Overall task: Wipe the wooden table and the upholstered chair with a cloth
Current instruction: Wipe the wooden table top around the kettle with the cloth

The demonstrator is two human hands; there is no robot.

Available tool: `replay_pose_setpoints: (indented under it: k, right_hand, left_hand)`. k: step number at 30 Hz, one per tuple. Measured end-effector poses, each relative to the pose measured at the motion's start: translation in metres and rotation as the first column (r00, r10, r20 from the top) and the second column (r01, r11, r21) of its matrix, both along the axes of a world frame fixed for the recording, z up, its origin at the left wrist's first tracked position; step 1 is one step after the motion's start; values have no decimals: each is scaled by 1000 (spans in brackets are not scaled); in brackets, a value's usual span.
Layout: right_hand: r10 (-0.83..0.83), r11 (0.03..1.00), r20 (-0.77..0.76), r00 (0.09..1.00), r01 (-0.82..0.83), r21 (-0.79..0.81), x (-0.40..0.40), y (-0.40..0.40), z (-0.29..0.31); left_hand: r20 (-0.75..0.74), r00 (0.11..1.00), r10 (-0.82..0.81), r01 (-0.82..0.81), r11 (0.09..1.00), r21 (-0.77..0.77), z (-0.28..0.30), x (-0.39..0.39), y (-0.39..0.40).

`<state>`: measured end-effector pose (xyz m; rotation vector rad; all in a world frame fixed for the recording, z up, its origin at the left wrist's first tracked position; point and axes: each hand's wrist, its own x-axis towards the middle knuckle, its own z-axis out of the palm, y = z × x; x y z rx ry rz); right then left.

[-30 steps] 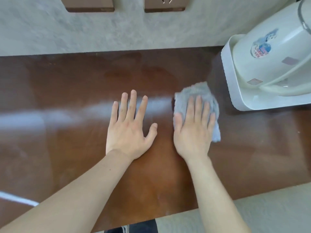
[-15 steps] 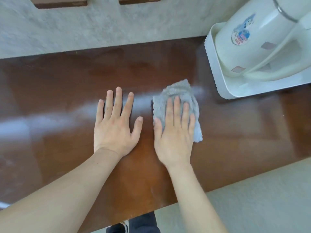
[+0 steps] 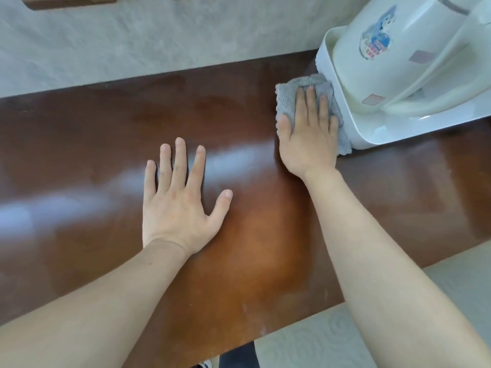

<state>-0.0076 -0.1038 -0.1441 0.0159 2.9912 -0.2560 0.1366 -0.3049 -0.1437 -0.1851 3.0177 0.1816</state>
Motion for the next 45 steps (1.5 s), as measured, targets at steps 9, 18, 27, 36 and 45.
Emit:
replay_pose_setpoints:
  k: [9, 18, 27, 36, 45]
  right_hand:
    - [-27, 1000, -29, 999, 27, -14, 151, -28, 4]
    - [-40, 999, 24, 999, 40, 20, 226, -17, 2]
    - [-111, 994, -32, 993, 112, 19, 28, 0, -3]
    - [21, 999, -82, 996, -18, 38, 125, -57, 0]
    - [35, 999, 26, 999, -35, -11, -26, -111, -3]
  left_hand:
    - [5, 1000, 1, -1, 999, 47, 2, 1, 1]
    - [30, 1000, -2, 0, 998, 58, 6, 2, 0]
    - [17, 1000, -7, 6, 999, 51, 2, 2, 0]
    - [17, 1000, -9, 8, 999, 45, 3, 0, 0]
    - [14, 1000, -14, 14, 999, 41, -1, 0, -1]
